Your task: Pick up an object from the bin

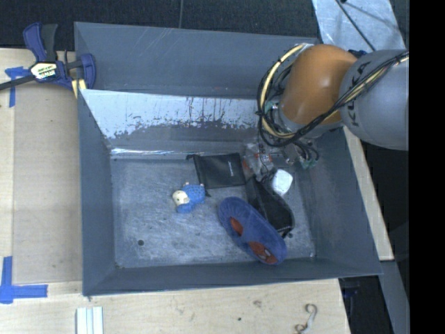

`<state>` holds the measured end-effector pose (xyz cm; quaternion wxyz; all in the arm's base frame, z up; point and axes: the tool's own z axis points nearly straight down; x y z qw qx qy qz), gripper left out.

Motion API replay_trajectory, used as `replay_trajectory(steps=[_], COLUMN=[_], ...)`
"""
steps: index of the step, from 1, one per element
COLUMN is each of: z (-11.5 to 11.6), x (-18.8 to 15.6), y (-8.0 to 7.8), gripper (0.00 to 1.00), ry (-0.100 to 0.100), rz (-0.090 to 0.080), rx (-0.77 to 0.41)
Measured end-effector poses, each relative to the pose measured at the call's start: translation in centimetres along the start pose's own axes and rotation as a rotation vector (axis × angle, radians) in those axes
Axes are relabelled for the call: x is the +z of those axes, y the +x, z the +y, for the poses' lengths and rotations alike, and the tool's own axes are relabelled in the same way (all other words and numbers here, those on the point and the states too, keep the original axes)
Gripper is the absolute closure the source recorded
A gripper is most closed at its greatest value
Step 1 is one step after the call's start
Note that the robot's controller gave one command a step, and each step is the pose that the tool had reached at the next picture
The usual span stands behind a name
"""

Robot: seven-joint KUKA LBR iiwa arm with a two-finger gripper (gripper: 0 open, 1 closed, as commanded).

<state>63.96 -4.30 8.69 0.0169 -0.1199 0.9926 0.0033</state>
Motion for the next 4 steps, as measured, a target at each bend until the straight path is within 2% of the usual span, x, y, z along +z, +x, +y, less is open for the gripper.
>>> replay_trajectory(steps=[1, 2, 3, 4], z=[-0.3, -6.1, -5.9, -4.5], x=[0.4, 1.4, 1.3, -19.1], y=[0.3, 4.6, 4.4, 4.5], gripper=[0.00, 0.00, 1.00, 1.00], ry=[0.007, 0.003, 0.003, 0.005], rz=[0.006, 0.030, 0.029, 0.022], rx=[-0.002, -0.132, -0.135, -0.234])
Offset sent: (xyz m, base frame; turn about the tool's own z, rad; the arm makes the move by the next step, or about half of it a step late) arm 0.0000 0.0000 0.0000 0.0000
